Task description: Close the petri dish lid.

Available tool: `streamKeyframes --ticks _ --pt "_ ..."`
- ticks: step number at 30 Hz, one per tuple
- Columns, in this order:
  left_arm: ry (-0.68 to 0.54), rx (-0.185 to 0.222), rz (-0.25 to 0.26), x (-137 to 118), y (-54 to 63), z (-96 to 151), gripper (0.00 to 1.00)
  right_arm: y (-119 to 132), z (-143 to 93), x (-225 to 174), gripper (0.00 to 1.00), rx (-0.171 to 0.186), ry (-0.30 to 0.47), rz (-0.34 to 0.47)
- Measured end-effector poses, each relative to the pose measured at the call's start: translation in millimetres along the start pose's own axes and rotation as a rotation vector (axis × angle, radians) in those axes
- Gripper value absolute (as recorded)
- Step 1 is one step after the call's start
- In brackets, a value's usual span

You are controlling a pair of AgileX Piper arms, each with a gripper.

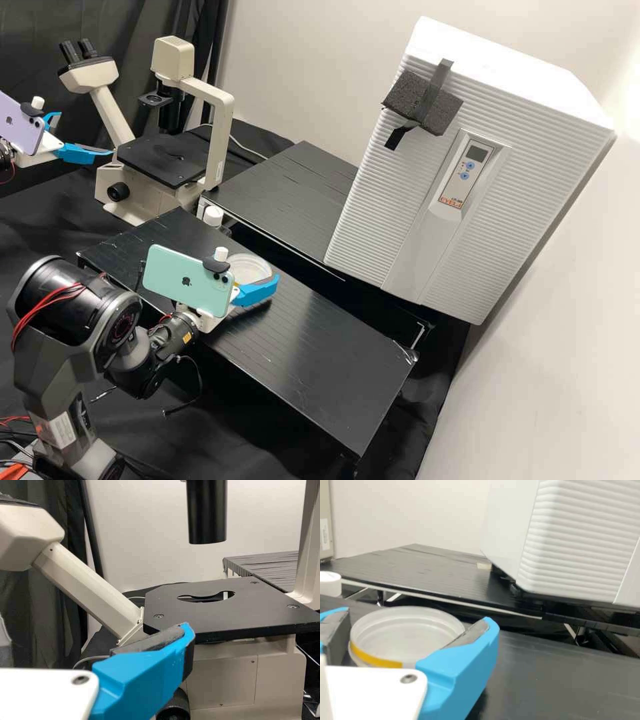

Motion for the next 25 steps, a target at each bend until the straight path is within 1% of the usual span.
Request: streamKeyframes --ticks 5,11,14,18,19,20,22,24,25 --pt "0.000 0.000 0.000 0.0 0.0 0.0 1.00 0.5 -0.2 -1.4 1.00 0.000 0.001 0.002" --pt "0.000 0.000 0.000 0.0 0.0 0.0 1.00 3.7 -1.7 -12.4 1.00 0.001 0.012 0.015" --pt "0.000 0.000 0.000 0.0 0.0 0.0 1.00 8.2 -4.1 -20.7 1.00 0.004 0.027 0.039" --pt "0.000 0.000 0.000 0.0 0.0 0.0 1.00 14.3 -6.6 -31.2 1.00 0.022 0.033 0.083" --pt "0.000 0.000 0.000 0.0 0.0 0.0 1.00 16.7 -8.1 -33.3 1.00 0.031 0.042 0.098" --pt "0.000 0.000 0.000 0.0 0.0 0.0 1.00 18.7 -9.0 -35.0 1.00 0.048 0.049 0.109" --pt "0.000 0.000 0.000 0.0 0.0 0.0 1.00 25.1 -11.0 -37.7 1.00 0.111 0.072 0.141" --pt "0.000 0.000 0.000 0.0 0.0 0.0 1.00 30.1 -13.4 -40.4 1.00 0.166 0.098 0.163" --pt "0.000 0.000 0.000 0.0 0.0 0.0 1.00 31.9 -14.5 -41.5 1.00 0.186 0.110 0.170"
